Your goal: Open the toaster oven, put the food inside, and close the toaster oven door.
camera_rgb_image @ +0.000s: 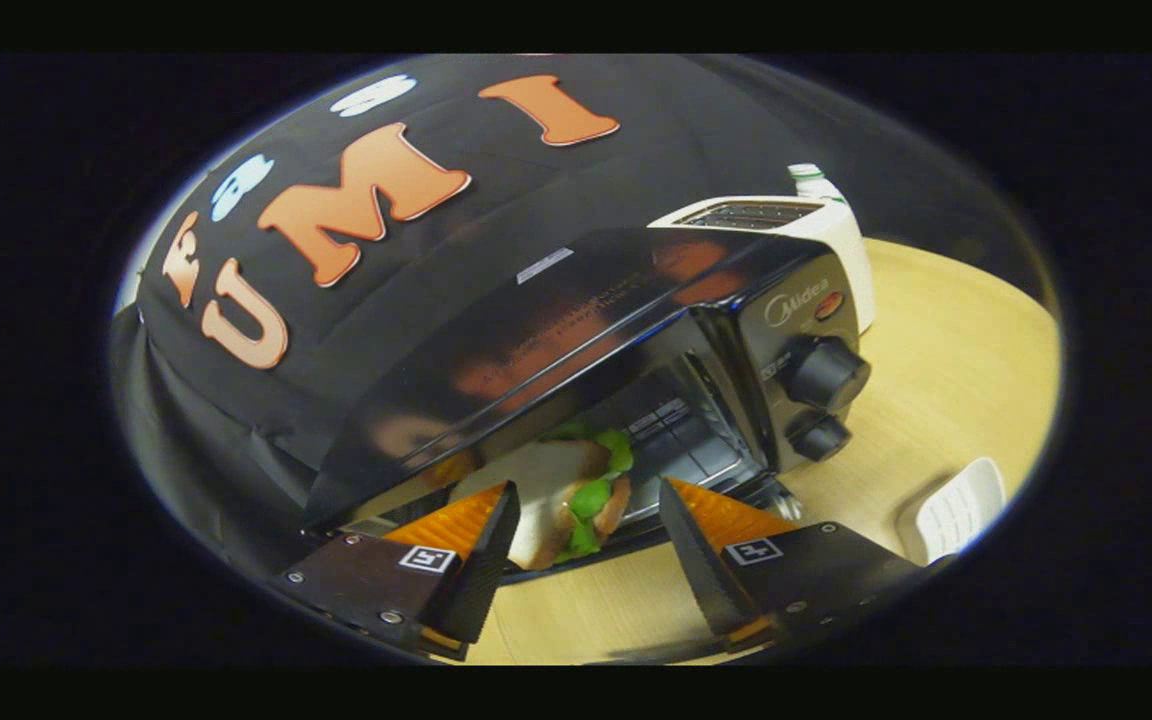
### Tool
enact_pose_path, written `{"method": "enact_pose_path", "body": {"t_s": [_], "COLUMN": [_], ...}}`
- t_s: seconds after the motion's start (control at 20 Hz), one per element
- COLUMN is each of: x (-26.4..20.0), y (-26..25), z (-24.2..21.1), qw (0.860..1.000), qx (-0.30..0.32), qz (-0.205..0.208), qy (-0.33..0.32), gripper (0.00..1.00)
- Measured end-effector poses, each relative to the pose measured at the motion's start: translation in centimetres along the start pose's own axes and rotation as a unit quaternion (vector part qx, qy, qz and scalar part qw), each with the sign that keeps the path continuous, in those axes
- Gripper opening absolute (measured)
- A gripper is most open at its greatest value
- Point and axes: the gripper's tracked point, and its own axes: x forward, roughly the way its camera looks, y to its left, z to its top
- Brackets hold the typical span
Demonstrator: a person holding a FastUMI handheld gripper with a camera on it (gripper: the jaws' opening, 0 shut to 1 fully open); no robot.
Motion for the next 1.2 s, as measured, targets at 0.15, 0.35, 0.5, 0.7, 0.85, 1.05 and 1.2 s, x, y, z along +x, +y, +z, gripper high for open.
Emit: {"method": "enact_pose_path", "body": {"t_s": [0.15, 0.35, 0.5, 0.7, 0.85, 1.05, 1.2], "x": [-2.9, -6.7, -8.2, -10.8, -12.3, -13.4, -12.2], "y": [-0.9, -1.0, -2.0, -4.1, -6.1, -7.2, -7.5], "z": [-1.4, -4.3, -6.8, -10.3, -11.7, -14.4, -16.1], "qw": [0.998, 0.988, 0.979, 0.964, 0.953, 0.938, 0.932], "qx": [-0.057, -0.135, -0.178, -0.212, -0.235, -0.259, -0.263], "qz": [0.009, 0.031, 0.035, 0.034, 0.028, 0.030, 0.019], "qy": [0.029, 0.063, 0.093, 0.155, 0.187, 0.229, 0.250], "gripper": [0.85, 0.86, 0.86, 0.86, 0.86, 0.86, 0.87]}}
